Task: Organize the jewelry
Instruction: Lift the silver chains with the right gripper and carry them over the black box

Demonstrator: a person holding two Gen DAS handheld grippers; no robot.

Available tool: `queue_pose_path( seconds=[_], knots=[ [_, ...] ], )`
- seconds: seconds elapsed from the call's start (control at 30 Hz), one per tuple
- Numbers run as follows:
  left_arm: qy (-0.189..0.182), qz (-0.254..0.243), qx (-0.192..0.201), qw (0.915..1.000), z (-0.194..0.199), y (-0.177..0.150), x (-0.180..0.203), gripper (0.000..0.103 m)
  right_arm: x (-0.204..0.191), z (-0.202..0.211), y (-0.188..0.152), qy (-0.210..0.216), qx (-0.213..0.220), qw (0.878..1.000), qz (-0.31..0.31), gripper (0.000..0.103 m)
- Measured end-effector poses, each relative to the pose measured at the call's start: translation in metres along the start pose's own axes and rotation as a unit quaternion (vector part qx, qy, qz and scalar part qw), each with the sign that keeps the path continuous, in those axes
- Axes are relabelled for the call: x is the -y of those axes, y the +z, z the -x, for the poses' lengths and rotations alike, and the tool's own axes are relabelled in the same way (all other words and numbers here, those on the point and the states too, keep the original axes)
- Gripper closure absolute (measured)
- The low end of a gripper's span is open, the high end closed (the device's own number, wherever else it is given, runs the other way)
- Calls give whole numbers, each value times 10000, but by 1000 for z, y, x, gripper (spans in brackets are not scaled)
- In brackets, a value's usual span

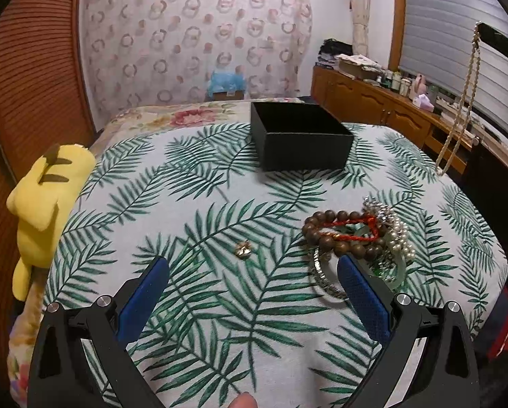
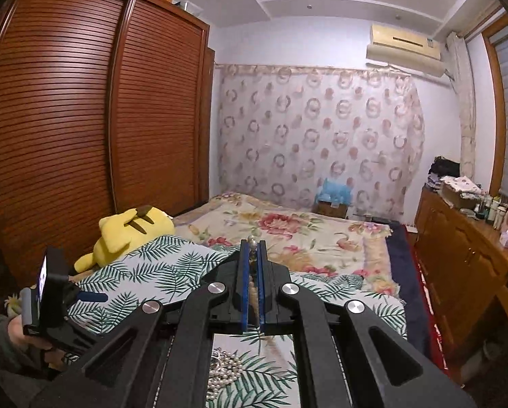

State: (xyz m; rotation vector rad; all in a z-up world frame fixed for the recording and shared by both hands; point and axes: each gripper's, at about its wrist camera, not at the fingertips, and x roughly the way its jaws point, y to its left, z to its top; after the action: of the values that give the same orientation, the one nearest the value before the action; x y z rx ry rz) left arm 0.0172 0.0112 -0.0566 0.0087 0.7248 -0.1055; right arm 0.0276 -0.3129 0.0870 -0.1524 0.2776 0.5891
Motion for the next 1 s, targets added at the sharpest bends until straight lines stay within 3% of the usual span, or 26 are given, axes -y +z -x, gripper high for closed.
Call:
queue_pose_path(
  seconds=[0.17, 0.37, 0.5, 0.87, 1.0],
  knots=[
    [-333, -91, 173, 9993, 2, 14, 12, 7, 9, -9, -14, -78, -193, 9997, -87, 98],
    [-1068, -99, -101, 9942, -23, 35, 33, 39, 11, -21, -28, -129, -398, 9990, -133, 98],
    [-1415, -52, -371, 9892, -43, 40, 44, 49, 8, -26, -34, -140, -481, 9987, -117, 98],
    [-1881, 286, -775, 9787, -64, 43, 50, 93, 11, -32, -44, -183, -590, 9979, -192, 98],
    [-2056, 273, -587, 9765, -55, 45, 52, 98, 9, -35, -46, -169, -606, 9978, -189, 98]
  ],
)
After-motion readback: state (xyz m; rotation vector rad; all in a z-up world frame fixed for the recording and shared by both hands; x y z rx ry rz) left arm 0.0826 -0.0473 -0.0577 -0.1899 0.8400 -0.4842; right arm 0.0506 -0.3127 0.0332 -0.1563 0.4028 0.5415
